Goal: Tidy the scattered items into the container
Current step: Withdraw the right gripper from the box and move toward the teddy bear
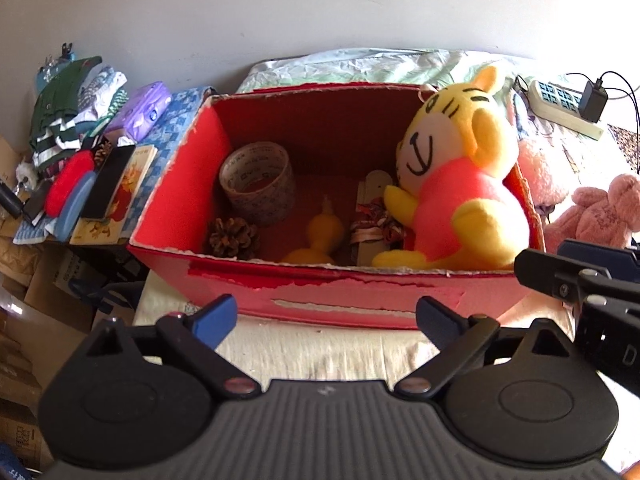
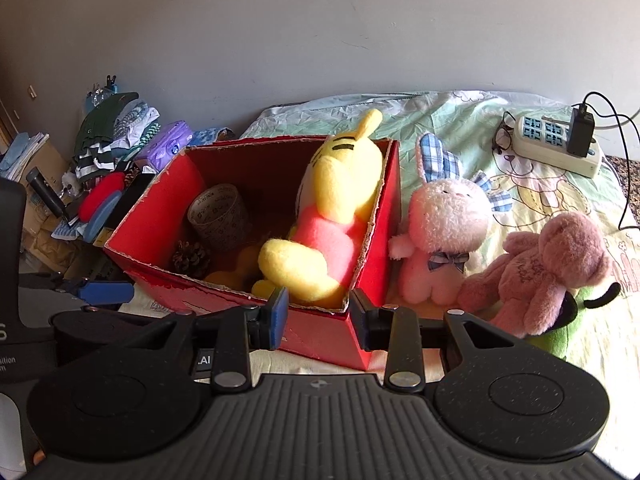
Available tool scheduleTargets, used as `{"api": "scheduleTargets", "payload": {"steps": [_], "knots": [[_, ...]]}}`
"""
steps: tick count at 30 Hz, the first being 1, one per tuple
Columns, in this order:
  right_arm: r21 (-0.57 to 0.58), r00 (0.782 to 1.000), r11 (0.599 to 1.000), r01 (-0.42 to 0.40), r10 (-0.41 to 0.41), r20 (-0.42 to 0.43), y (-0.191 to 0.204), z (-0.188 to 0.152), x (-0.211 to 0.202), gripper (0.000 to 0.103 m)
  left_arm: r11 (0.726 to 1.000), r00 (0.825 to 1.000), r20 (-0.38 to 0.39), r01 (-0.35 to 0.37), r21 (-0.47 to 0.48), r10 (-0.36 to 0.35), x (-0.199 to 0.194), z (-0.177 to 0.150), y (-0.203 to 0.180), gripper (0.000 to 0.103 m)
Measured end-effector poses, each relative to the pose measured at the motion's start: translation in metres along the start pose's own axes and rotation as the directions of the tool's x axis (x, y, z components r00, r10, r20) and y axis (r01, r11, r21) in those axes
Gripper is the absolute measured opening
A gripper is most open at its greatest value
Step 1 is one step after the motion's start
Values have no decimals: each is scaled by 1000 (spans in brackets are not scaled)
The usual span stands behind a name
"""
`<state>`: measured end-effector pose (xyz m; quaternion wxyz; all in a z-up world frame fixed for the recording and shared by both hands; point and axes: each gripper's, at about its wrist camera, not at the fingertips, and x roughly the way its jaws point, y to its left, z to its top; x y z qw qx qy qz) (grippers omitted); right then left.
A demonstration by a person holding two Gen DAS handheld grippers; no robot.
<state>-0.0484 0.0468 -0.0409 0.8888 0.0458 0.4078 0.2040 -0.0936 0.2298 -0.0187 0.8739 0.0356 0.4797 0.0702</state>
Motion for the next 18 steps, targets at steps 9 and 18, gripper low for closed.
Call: {"api": "scheduleTargets", "payload": {"steps": [9, 18], "knots": [[84, 996, 993, 88, -89, 5, -1, -17, -2, 36, 992, 998, -15, 70, 102, -69, 9, -8, -9, 101], [173, 989, 974, 148, -143, -37, -25, -35, -3, 37, 977, 990, -89, 125, 171, -111, 25, -18, -35, 102]]}}
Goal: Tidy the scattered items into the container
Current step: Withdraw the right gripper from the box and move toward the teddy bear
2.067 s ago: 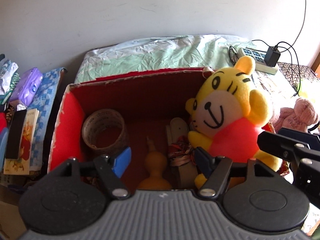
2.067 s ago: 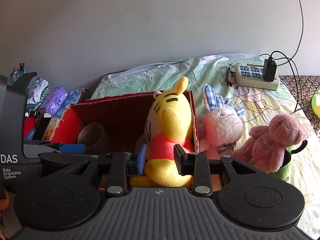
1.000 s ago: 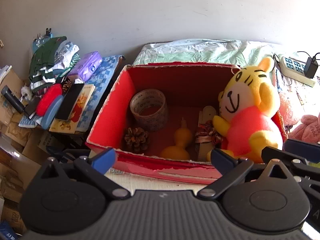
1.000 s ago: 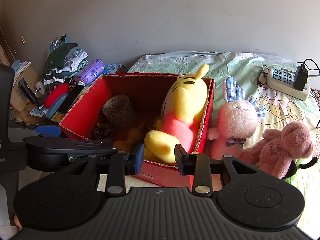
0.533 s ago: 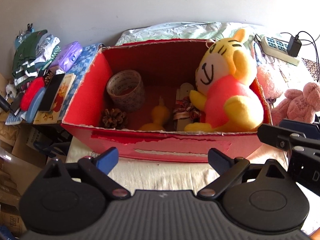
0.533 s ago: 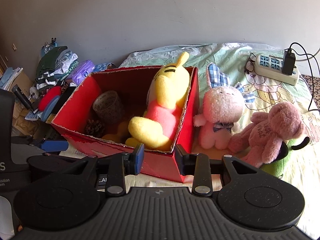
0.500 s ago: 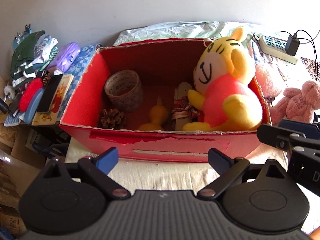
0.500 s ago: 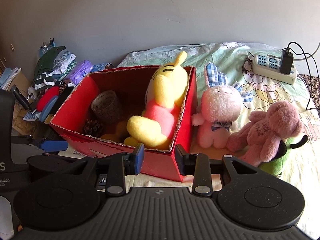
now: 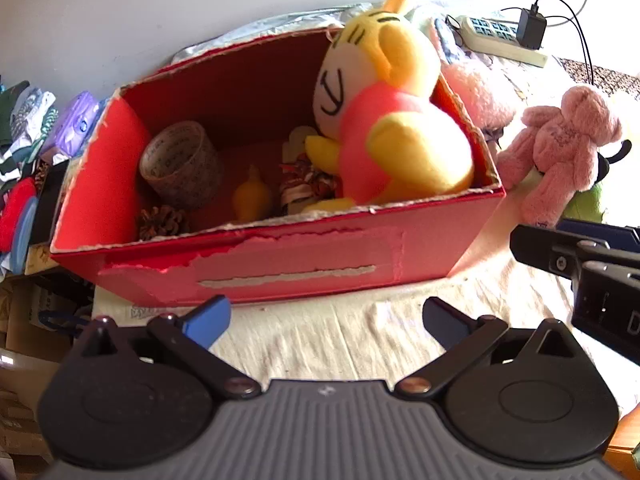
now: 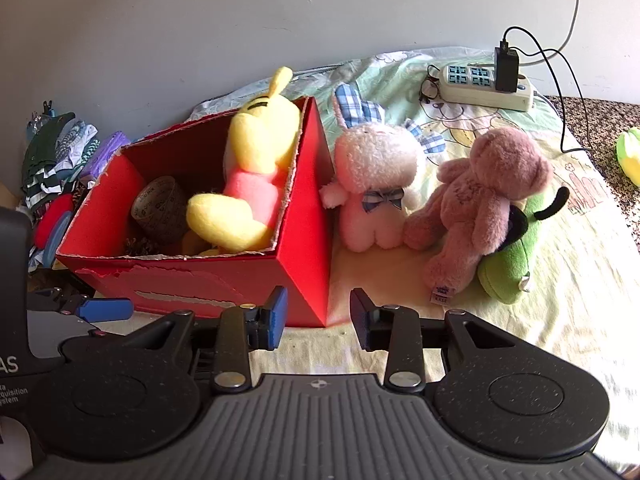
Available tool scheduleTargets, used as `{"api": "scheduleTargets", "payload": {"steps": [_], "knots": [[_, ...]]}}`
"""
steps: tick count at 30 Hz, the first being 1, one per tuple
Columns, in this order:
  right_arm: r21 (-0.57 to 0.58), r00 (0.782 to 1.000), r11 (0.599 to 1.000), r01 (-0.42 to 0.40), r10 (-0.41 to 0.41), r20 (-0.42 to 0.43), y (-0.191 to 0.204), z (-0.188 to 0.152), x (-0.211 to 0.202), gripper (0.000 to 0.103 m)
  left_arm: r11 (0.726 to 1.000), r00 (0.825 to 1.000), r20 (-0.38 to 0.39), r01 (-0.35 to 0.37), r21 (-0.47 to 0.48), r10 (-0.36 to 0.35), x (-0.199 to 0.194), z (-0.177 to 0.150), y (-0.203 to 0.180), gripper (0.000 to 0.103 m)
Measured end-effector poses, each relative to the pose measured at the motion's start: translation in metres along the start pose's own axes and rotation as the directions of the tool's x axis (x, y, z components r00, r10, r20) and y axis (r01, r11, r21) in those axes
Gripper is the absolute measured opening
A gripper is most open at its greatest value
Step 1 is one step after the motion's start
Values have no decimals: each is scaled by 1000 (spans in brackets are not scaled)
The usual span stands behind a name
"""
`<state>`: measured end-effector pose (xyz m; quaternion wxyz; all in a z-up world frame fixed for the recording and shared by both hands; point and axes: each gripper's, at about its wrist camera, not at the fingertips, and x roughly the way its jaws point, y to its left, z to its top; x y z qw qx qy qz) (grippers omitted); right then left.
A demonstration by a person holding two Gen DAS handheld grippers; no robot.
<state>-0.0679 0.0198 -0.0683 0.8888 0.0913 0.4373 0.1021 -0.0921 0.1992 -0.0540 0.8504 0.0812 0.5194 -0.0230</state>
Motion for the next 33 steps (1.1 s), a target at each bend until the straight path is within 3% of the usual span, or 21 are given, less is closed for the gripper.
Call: {"api": "scheduleTargets", "payload": {"steps": [8, 17, 28, 33], "knots": [[-17, 999, 1000, -11, 10, -51, -36, 6, 6, 44, 1000, 998, -52, 22, -1, -22, 7, 2, -34, 103], [-41, 995, 998, -37, 34, -92, -85, 18, 13, 45, 999, 994, -94, 47, -8, -48, 22, 9, -85, 103], [-30, 992, 998, -57, 54, -111, -139, 28, 17, 45, 997, 991, -116, 69, -26, -71, 33, 21, -139, 103], [18, 996, 999, -33, 34, -88, -168, 34, 15, 45, 992, 990, -78, 118, -34, -121, 38, 24, -149, 103]]}}
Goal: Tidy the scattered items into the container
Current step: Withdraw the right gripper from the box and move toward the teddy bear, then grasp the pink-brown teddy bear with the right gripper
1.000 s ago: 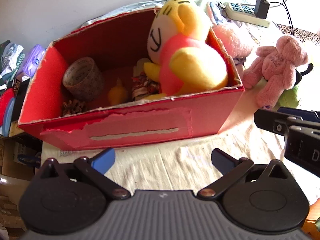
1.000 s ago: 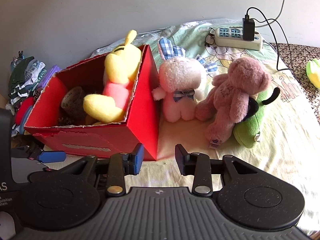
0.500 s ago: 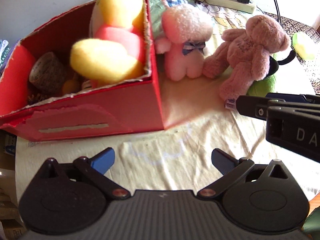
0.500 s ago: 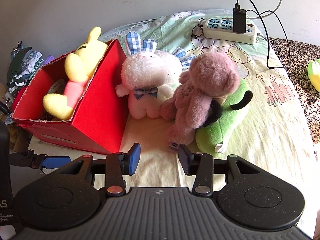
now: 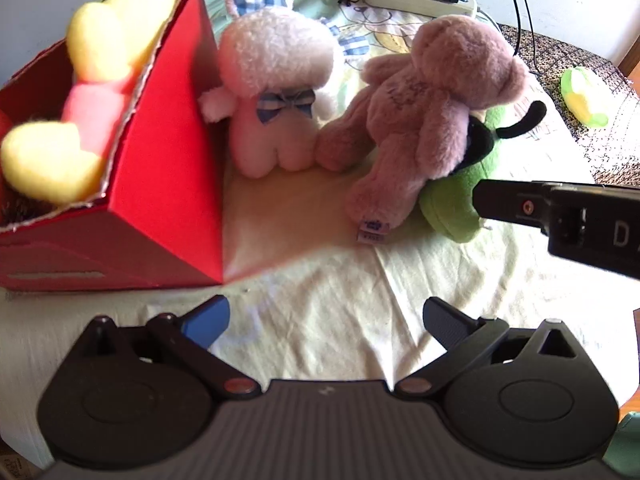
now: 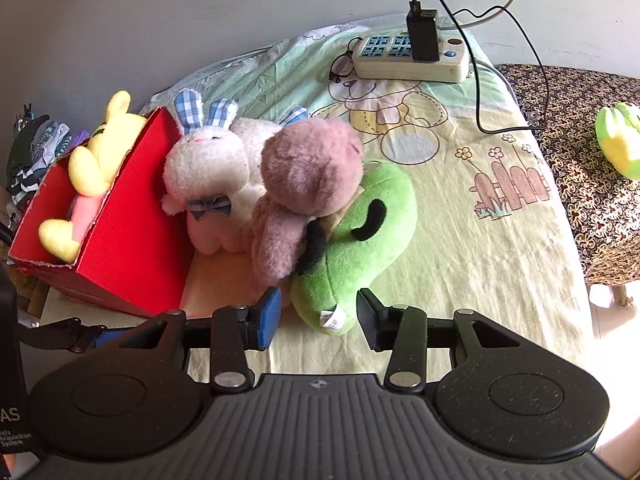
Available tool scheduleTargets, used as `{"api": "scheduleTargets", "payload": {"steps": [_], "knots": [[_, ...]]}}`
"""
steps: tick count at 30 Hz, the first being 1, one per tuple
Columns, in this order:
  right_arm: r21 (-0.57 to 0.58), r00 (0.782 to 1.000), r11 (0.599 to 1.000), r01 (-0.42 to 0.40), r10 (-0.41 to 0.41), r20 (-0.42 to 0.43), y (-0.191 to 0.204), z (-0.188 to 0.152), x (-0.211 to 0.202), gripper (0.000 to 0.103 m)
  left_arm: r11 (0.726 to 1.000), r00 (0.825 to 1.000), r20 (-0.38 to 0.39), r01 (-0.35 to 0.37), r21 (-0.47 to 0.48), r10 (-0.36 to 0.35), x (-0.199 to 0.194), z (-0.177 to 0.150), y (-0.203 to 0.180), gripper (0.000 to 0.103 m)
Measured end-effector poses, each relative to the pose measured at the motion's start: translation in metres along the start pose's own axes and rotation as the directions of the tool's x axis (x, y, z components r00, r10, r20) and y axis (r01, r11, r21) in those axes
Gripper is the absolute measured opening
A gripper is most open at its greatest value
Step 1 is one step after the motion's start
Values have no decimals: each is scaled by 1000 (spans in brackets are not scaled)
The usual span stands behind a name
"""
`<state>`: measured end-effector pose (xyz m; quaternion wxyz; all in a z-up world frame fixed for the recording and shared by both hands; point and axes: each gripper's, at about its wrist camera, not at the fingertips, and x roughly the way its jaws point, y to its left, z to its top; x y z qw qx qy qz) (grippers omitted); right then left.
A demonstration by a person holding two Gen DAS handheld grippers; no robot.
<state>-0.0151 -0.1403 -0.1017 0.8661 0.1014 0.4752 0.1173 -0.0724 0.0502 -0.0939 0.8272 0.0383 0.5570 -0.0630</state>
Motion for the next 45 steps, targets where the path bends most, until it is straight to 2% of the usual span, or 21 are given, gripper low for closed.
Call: {"api": "scheduleTargets", "payload": {"steps": [3, 5, 8, 12, 16, 20, 23, 25, 28, 30, 31, 33, 37, 39, 41, 45], "knots": [[44, 1000, 999, 15, -15, 5, -17, 3, 0, 45, 1000, 999, 30, 17, 12, -17, 3, -1, -6, 101], [75, 1000, 997, -1, 1, 3, -26, 7, 0, 45, 999, 998, 41, 40, 14, -41, 4, 0, -9, 95], [97, 999, 995, -37, 36, 18, -29, 14, -2, 45, 996, 994, 72, 87, 14, -88, 2, 8, -9, 95], [44, 996, 996, -80, 78, 44, -17, 27, 1, 56, 992, 982, 145, 112, 57, -120, 4, 23, -10, 97], [14, 992, 992, -123, 123, 37, -8, 36, 11, 56, 983, 971, 168, 154, 105, -170, 12, 30, -14, 96], [-25, 992, 992, -125, 125, 8, 1, 39, 25, 56, 972, 958, 186, 195, 130, -217, 19, 29, -14, 92], [-29, 988, 989, -148, 149, 38, 2, 42, 22, 54, 963, 949, 188, 229, 142, -253, 22, 30, -13, 83], [-31, 986, 987, -158, 159, 58, 2, 44, 19, 54, 956, 941, 187, 261, 134, -283, 23, 32, -9, 82], [-53, 990, 989, -140, 142, 28, 3, 46, 29, 54, 945, 925, 199, 305, 117, -323, 24, 32, -1, 82], [-57, 989, 988, -142, 144, 31, 5, 47, 32, 55, 944, 925, 197, 307, 116, -325, 27, 35, 0, 82], [-74, 989, 987, -140, 143, 37, 7, 48, 33, 55, 943, 924, 195, 311, 115, -328, 29, 37, 0, 86], [-123, 990, 985, -124, 131, 45, 15, 47, 36, 56, 937, 919, 189, 330, 112, -346, 33, 40, 1, 87], [-165, 991, 979, -115, 124, 42, 22, 45, 50, 49, 914, 902, 158, 385, 129, -402, 39, 43, -4, 83], [-171, 995, 982, -83, 91, 43, 22, 46, 58, 38, 914, 906, 155, 369, 167, -394, 39, 41, -14, 82], [-122, 992, 986, -116, 121, 31, 13, 49, 60, 37, 916, 909, 163, 353, 188, -384, 38, 39, -20, 81], [-77, 985, 982, -171, 172, 5, 2, 54, 59, 33, 912, 903, 166, 368, 182, -397, 34, 37, -17, 80]]}}
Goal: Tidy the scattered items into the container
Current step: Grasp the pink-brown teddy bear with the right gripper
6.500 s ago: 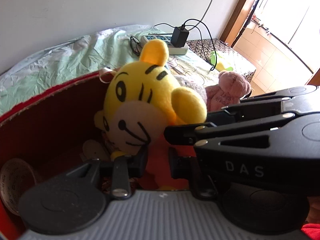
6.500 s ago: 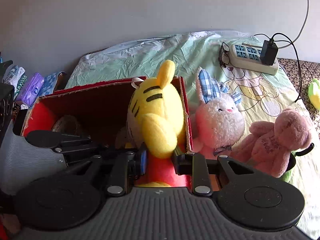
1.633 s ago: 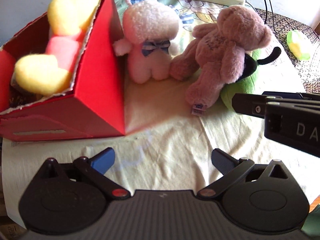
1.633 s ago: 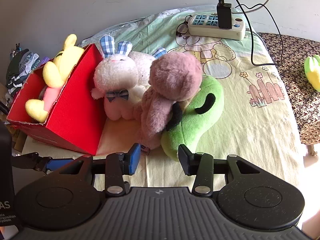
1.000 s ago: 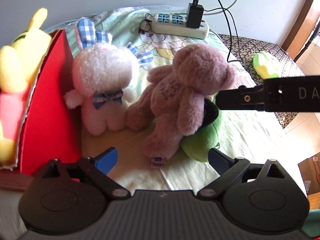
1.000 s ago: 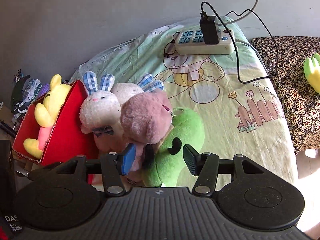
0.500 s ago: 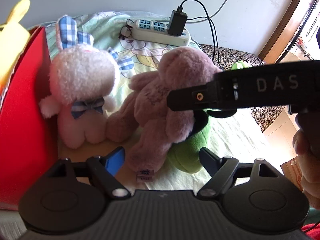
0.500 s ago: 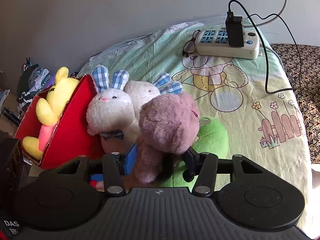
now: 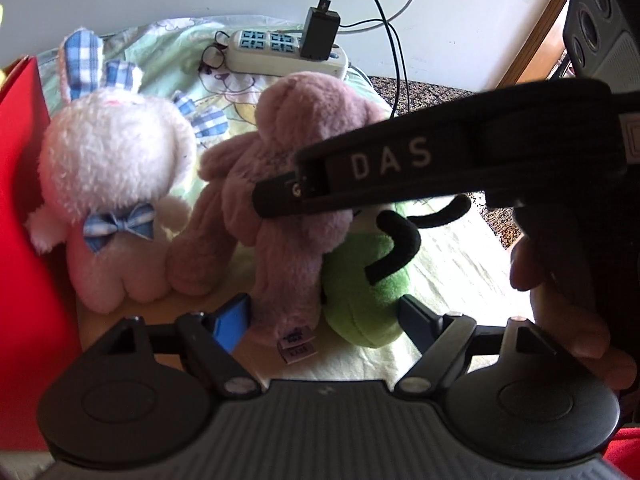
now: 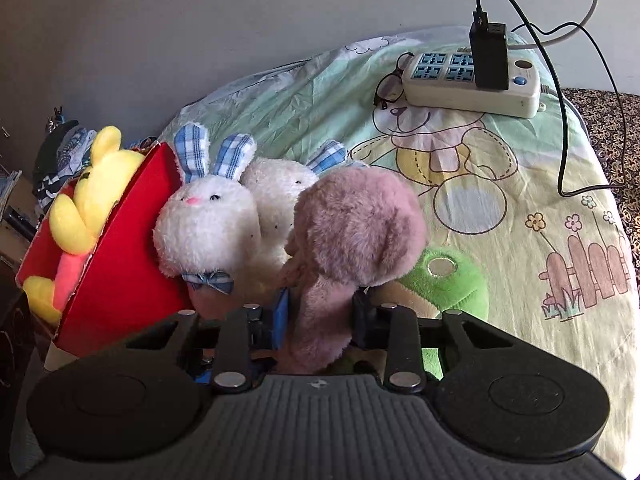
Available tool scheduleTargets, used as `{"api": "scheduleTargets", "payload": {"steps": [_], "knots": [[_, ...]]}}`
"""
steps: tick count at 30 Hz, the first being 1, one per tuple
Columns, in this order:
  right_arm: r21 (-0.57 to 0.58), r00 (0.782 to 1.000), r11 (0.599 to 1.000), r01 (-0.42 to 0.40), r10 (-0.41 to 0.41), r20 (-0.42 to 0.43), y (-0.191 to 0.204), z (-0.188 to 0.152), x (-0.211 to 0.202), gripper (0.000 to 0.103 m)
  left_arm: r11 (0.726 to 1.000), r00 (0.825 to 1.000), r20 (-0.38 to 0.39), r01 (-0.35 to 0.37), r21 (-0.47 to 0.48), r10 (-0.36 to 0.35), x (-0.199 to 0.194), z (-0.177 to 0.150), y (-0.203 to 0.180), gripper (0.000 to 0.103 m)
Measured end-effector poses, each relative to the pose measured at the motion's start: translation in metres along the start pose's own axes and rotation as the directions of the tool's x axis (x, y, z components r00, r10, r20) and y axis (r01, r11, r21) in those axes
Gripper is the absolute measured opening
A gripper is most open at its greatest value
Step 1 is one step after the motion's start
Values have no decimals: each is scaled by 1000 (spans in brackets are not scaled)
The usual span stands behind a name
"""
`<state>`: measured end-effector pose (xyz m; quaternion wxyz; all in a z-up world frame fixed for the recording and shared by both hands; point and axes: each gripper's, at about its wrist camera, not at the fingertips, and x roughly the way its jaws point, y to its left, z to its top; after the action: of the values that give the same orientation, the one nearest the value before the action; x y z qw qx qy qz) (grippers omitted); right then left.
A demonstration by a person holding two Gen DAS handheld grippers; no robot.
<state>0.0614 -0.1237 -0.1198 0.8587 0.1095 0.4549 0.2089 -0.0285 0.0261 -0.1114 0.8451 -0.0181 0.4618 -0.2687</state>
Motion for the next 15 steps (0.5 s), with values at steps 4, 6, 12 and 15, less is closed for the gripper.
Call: {"api": "scheduleTargets", "payload": {"steps": [4, 6, 12, 15], "knots": [[-1, 999, 999, -35, 35, -9, -3, -2, -7, 30, 1000, 1000, -5, 13, 18, -13, -6, -3, -5, 75], [10, 998, 998, -57, 57, -15, -7, -5, -14, 27, 999, 1000, 1, 24, 22, -24, -11, -5, -5, 75], [-30, 995, 995, -94, 93, -28, -12, -16, -34, 23, 1000, 998, 64, 2, -1, -2, -47, -13, 4, 71], [-66, 991, 990, -128, 126, -43, -12, -24, -45, 21, 1000, 995, 100, -15, -9, 16, -59, -13, 10, 76]]}}
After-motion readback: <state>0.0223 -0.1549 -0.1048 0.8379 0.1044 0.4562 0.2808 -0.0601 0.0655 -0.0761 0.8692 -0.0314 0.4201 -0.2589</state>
